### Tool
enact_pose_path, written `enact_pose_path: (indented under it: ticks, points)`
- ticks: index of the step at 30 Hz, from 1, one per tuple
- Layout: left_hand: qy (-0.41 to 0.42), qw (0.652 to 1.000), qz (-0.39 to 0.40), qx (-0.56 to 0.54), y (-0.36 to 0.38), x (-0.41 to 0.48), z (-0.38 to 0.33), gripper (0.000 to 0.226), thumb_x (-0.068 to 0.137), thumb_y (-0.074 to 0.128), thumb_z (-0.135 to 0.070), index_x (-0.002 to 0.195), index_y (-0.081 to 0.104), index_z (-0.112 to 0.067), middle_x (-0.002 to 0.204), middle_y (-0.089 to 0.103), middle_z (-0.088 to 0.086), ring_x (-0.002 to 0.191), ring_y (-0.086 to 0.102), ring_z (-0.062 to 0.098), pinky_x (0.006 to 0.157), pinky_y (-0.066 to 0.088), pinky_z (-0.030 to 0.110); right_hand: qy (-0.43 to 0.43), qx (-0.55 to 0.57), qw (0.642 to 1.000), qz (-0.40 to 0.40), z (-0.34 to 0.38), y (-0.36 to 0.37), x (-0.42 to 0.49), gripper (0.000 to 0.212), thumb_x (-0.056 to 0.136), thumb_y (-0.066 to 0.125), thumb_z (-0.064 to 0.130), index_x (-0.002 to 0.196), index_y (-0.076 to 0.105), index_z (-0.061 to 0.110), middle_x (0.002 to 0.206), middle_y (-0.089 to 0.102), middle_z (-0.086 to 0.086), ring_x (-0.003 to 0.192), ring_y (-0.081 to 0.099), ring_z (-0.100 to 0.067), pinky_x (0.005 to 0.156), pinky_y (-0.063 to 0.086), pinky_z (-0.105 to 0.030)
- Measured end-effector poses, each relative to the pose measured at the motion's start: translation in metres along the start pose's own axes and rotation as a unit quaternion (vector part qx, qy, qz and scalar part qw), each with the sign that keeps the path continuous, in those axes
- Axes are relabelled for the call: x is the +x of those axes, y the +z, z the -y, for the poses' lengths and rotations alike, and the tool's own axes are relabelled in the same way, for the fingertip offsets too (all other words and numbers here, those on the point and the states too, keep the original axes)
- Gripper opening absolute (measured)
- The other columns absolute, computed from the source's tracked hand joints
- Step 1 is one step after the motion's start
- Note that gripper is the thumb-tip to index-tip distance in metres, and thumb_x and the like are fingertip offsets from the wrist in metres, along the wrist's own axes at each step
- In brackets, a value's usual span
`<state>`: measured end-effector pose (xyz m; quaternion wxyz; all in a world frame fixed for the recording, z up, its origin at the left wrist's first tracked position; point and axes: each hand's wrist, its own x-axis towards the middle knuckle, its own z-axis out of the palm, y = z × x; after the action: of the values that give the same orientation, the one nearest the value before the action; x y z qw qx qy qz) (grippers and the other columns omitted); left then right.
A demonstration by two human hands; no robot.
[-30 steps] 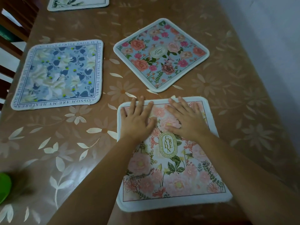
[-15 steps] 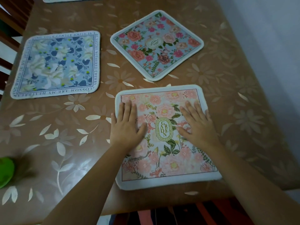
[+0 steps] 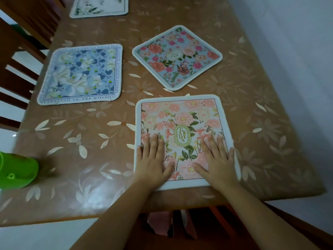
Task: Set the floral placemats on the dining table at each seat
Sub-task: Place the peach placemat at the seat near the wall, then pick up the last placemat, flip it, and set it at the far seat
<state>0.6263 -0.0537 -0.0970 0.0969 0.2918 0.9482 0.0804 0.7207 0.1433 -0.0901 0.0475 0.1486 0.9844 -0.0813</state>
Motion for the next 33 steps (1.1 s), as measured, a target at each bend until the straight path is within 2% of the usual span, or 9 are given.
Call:
enact_pose_path:
  ticks: [4, 7, 9, 11, 13, 15, 21, 26, 33]
  points:
    - [0.003, 1.0, 0.022, 0.017, -0.002, -0.004, -0.002, 0.078, 0.079, 0.009, -0.066, 0.138, -0.018, -0.023, 0.15, -0.021, 0.005, 0.133, -0.03, 0.025, 0.107, -0.016, 0.047, 0.01, 0.003, 1.0, 0.021, 0.028, 0.001, -0.006, 0.078, 0.077, 0.024, 0.067, 0.141, 0.021, 0.023, 0.151, 0.018, -0.011, 0.137, 0.01, -0.04, 0.098, 0.016, -0.072]
    - [0.023, 0.999, 0.043, 0.024, -0.002, -0.01, -0.004, 0.078, 0.082, 0.012, -0.067, 0.136, -0.023, -0.023, 0.147, -0.027, 0.006, 0.131, -0.033, 0.026, 0.105, -0.017, 0.05, 0.005, 0.003, 0.999, 0.039, 0.043, 0.005, -0.004, 0.076, 0.077, 0.013, 0.07, 0.14, 0.001, 0.029, 0.152, -0.004, -0.007, 0.138, -0.01, -0.037, 0.104, -0.001, -0.066]
    - [0.033, 0.997, 0.062, 0.018, -0.006, -0.011, -0.003, 0.077, 0.085, 0.018, -0.064, 0.138, -0.019, -0.022, 0.148, -0.026, 0.006, 0.13, -0.034, 0.026, 0.106, -0.016, 0.05, -0.005, 0.0, 0.999, 0.048, 0.049, 0.006, -0.003, 0.073, 0.081, 0.014, 0.068, 0.14, -0.004, 0.03, 0.152, -0.013, -0.005, 0.137, -0.018, -0.034, 0.106, -0.004, -0.062]
    - [0.045, 0.996, 0.075, 0.02, -0.014, -0.011, 0.002, 0.073, 0.088, 0.028, -0.057, 0.142, -0.007, -0.021, 0.152, -0.017, 0.006, 0.134, -0.026, 0.026, 0.108, -0.01, 0.049, -0.021, 0.023, 0.998, 0.062, 0.055, 0.001, -0.001, 0.068, 0.086, 0.026, 0.06, 0.142, 0.005, 0.028, 0.154, -0.006, -0.002, 0.139, -0.014, -0.029, 0.11, 0.001, -0.057]
    - [0.041, 0.997, 0.065, 0.02, -0.025, -0.012, 0.006, 0.068, 0.09, 0.032, -0.051, 0.143, 0.006, -0.018, 0.154, -0.004, 0.008, 0.138, -0.013, 0.027, 0.11, -0.004, 0.049, -0.039, 0.065, 0.996, 0.054, 0.06, -0.01, 0.001, 0.061, 0.088, 0.035, 0.052, 0.14, 0.019, 0.024, 0.154, 0.011, -0.001, 0.141, 0.0, -0.024, 0.112, 0.01, -0.051]
    - [0.021, 0.999, 0.044, 0.018, -0.036, -0.016, 0.008, 0.066, 0.091, 0.033, -0.048, 0.143, 0.009, -0.015, 0.154, 0.002, 0.01, 0.139, -0.006, 0.028, 0.111, 0.0, 0.049, -0.053, 0.1, 0.993, 0.035, 0.067, -0.024, 0.0, 0.057, 0.089, 0.04, 0.047, 0.138, 0.026, 0.022, 0.151, 0.023, -0.001, 0.14, 0.011, -0.021, 0.112, 0.014, -0.046]
    - [-0.01, 0.999, -0.047, -0.001, -0.072, -0.049, 0.014, 0.06, 0.089, 0.043, -0.041, 0.139, 0.026, -0.013, 0.15, 0.022, 0.012, 0.138, 0.011, 0.029, 0.11, 0.008, 0.05, -0.101, 0.091, 0.991, -0.011, 0.095, -0.061, -0.009, 0.051, 0.089, 0.046, 0.039, 0.135, 0.034, 0.02, 0.147, 0.033, -0.002, 0.137, 0.022, -0.021, 0.11, 0.018, -0.046]
    - [-0.019, 0.991, -0.13, -0.011, -0.106, -0.088, 0.022, 0.049, 0.078, 0.066, -0.024, 0.12, 0.053, -0.003, 0.128, 0.053, 0.02, 0.123, 0.043, 0.039, 0.098, 0.032, 0.06, -0.144, 0.115, 0.982, -0.053, 0.131, -0.086, -0.025, 0.047, 0.087, 0.054, 0.032, 0.129, 0.045, 0.015, 0.138, 0.046, -0.007, 0.132, 0.033, -0.027, 0.106, 0.025, -0.052]
    - [-0.047, 0.978, -0.202, -0.023, -0.136, -0.154, 0.066, 0.047, 0.069, 0.073, -0.016, 0.112, 0.06, -0.002, 0.121, 0.059, 0.02, 0.116, 0.051, 0.039, 0.09, 0.04, 0.062, -0.158, 0.11, 0.977, -0.089, 0.203, -0.113, -0.058, 0.044, 0.085, 0.055, 0.029, 0.127, 0.046, 0.017, 0.133, 0.05, -0.007, 0.127, 0.038, -0.026, 0.105, 0.028, -0.05]
